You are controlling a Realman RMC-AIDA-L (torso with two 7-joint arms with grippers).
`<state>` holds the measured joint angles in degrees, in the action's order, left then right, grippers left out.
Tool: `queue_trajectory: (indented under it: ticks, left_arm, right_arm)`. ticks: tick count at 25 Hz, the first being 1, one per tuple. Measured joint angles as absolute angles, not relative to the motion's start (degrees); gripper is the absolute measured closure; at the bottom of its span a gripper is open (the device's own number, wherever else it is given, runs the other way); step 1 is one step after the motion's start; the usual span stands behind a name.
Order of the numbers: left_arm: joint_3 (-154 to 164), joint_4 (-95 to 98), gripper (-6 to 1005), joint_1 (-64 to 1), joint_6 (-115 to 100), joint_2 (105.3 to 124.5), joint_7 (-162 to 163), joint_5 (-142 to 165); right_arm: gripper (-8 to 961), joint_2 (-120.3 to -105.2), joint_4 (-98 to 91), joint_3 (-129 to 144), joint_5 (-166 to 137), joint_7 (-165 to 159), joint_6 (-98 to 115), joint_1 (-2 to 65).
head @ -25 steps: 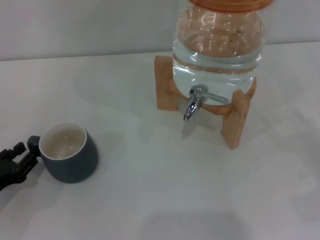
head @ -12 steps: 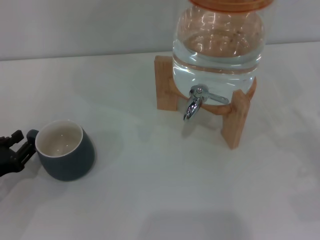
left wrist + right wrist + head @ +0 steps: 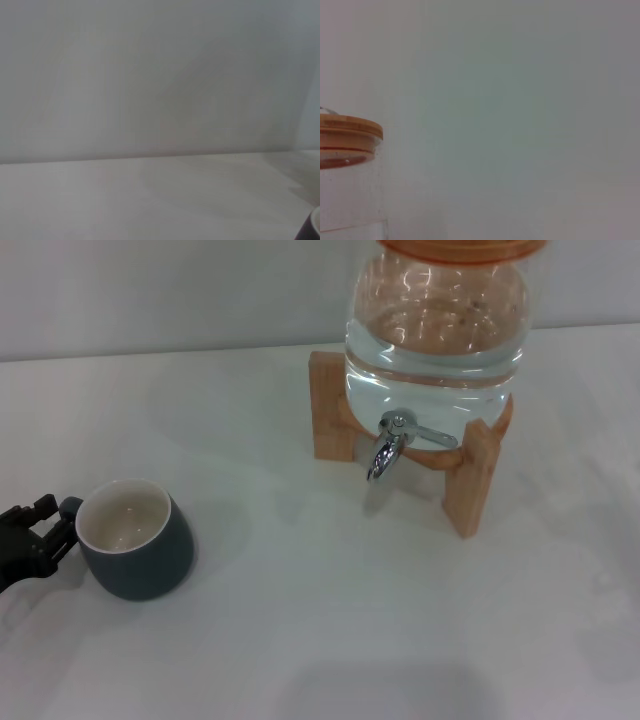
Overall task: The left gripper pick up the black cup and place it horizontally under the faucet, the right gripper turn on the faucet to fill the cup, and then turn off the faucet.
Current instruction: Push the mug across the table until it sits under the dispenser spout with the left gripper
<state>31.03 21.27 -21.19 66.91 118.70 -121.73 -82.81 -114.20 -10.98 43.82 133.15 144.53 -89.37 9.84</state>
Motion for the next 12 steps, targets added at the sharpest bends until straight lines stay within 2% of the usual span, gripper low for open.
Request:
queue_trajectory:
  ticks: [12]
  left_arm:
    - [31.0,21.3,730,-21.1,68.4,118.74,-122.1,-82.7]
  right_arm:
    - [96,-114.28,-11.1,43.9,133.2,144.4,-89.3,9.6]
